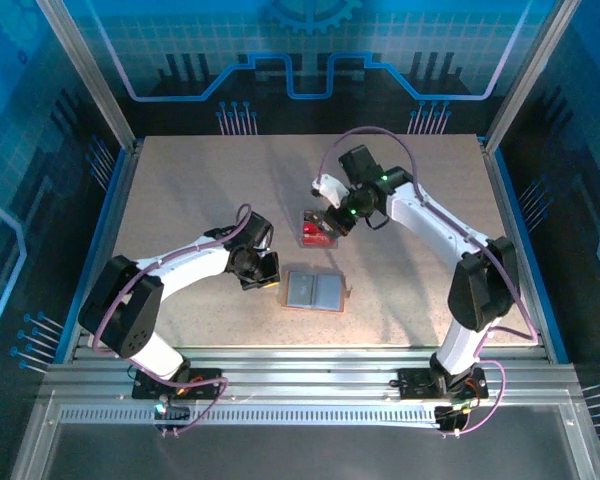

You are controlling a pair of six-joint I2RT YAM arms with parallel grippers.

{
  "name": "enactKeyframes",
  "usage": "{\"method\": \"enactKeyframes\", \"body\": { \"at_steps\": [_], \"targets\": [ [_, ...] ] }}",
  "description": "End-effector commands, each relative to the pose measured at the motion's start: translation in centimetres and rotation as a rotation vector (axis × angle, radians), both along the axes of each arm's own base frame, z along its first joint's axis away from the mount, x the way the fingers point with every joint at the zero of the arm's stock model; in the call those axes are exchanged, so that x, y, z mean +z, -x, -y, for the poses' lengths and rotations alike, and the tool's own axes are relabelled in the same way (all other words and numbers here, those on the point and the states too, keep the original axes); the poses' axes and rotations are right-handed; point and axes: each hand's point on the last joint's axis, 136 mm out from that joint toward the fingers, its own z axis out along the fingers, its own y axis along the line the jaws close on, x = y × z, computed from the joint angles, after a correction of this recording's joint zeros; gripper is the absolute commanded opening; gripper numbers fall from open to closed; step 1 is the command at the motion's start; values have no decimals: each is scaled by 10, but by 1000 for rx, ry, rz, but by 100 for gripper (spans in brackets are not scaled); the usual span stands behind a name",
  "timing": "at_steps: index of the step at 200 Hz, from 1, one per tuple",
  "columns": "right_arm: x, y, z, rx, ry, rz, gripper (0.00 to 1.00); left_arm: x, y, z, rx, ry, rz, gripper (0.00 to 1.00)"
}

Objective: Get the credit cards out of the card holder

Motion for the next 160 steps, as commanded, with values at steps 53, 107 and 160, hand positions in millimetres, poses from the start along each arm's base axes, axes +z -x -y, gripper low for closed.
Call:
{"method": "enactKeyframes", "body": {
  "at_steps": [53, 107, 160],
  "targets": [
    [-5, -35, 1, 361, 263, 117, 0, -1, 6, -1, -3, 30, -9, 3],
    [-19, -54, -6, 399, 279, 78, 0, -3, 4, -1, 5, 28, -20, 3],
    [-46, -63, -7, 403, 300, 18, 0, -4, 2, -3, 9, 26, -30, 3]
  ]
}}
